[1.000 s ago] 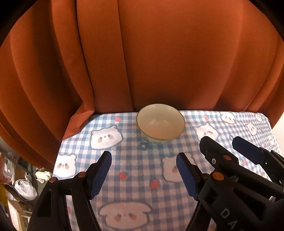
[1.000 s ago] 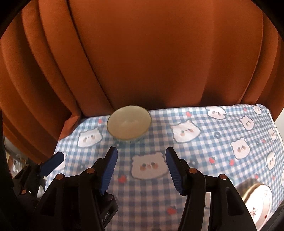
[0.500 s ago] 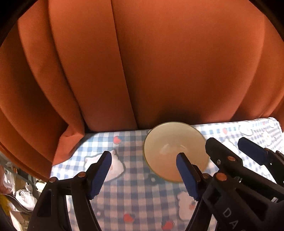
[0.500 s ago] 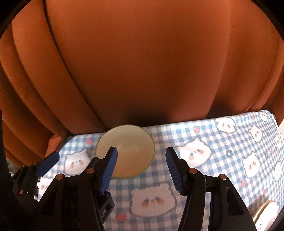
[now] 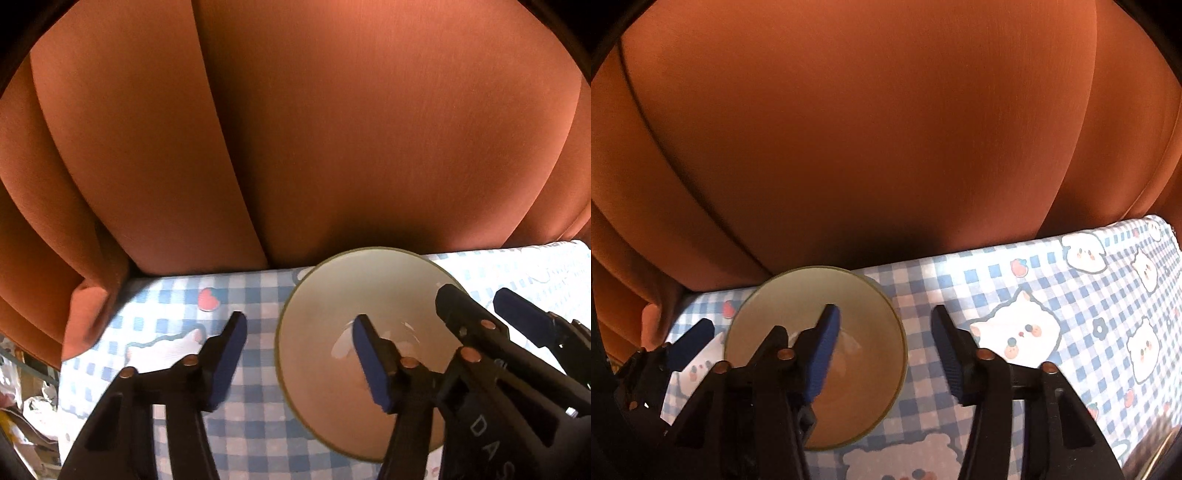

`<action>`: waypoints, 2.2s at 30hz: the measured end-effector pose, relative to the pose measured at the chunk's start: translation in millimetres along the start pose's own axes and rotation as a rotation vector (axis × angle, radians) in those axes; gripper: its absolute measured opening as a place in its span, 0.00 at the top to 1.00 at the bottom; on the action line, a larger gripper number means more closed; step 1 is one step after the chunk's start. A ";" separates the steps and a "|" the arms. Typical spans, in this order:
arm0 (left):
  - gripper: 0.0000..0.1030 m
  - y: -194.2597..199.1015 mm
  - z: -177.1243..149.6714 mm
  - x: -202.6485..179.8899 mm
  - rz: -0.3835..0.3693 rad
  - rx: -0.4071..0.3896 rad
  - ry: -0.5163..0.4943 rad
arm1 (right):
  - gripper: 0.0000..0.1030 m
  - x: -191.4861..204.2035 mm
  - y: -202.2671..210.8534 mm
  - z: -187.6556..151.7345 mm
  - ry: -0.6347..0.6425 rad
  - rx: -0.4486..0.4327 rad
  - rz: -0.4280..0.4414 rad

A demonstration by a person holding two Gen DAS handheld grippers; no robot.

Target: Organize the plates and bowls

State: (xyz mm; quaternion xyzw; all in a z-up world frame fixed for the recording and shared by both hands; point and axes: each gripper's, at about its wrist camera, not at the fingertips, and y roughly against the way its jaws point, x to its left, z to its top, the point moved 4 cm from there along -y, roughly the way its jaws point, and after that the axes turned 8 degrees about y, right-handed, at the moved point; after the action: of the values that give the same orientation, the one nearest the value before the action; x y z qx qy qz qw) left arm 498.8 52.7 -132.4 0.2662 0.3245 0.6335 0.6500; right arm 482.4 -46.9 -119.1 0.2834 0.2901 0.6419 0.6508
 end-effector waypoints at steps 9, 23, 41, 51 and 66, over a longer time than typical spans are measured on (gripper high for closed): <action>0.70 -12.6 -4.4 0.6 -0.023 0.026 0.004 | 0.69 -2.8 -19.5 -5.2 -0.031 0.054 0.055; 0.78 1.9 -5.8 4.2 0.016 0.027 -0.008 | 0.81 2.0 -12.4 -6.4 0.009 0.071 -0.004; 0.79 78.7 -13.7 2.5 0.026 -0.010 0.059 | 0.81 6.0 49.7 -3.3 0.057 0.037 0.007; 0.78 146.0 -28.9 -7.4 0.066 -0.061 0.075 | 0.81 -4.7 114.8 -15.3 0.071 -0.013 0.050; 0.79 233.5 -69.6 -44.6 0.097 -0.120 0.096 | 0.81 -35.9 214.0 -54.9 0.082 -0.081 0.099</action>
State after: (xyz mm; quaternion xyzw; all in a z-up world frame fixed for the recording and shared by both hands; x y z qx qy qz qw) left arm 294.6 16.7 3.1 0.2116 0.3036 0.6945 0.6170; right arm 297.9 -79.6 3.2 0.2444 0.2762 0.6954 0.6168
